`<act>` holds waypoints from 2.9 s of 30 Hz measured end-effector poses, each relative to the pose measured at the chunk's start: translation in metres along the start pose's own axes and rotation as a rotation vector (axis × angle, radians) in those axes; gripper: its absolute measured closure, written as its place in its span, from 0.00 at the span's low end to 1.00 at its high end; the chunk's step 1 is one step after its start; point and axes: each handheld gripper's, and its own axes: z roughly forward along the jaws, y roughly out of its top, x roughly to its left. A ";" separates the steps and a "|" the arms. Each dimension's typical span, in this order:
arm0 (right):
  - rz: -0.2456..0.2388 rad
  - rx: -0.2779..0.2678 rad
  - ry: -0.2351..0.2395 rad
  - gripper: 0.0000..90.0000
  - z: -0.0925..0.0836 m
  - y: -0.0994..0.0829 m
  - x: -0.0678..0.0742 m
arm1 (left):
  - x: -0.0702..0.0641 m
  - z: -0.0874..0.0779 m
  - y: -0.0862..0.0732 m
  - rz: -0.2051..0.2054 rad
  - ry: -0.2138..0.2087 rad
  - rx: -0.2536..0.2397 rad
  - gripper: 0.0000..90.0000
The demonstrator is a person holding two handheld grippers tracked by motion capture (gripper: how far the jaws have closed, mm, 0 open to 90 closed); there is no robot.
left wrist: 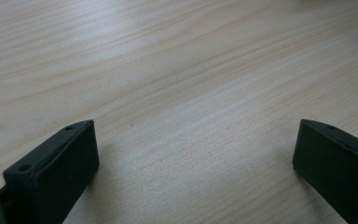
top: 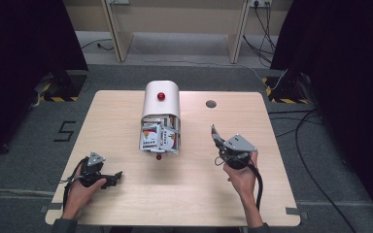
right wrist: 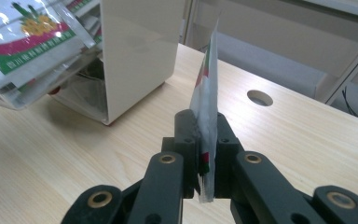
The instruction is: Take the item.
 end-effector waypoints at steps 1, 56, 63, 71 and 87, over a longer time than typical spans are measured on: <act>0.001 0.003 -0.002 0.95 0.001 -0.001 -0.001 | 0.000 0.000 0.000 0.001 0.000 0.001 0.00; 0.070 0.143 -0.053 0.95 0.030 -0.044 -0.027 | 0.000 0.000 0.000 0.001 0.000 0.000 0.00; 0.074 0.155 -0.059 0.95 0.032 -0.048 -0.029 | 0.000 0.000 0.000 0.000 0.000 0.000 0.00; 0.075 0.177 -0.070 0.95 0.037 -0.052 -0.032 | 0.000 0.000 0.000 0.000 0.000 0.000 0.00; 0.062 0.215 -0.071 0.93 0.046 -0.061 -0.030 | 0.000 0.000 0.000 0.000 0.000 0.000 0.00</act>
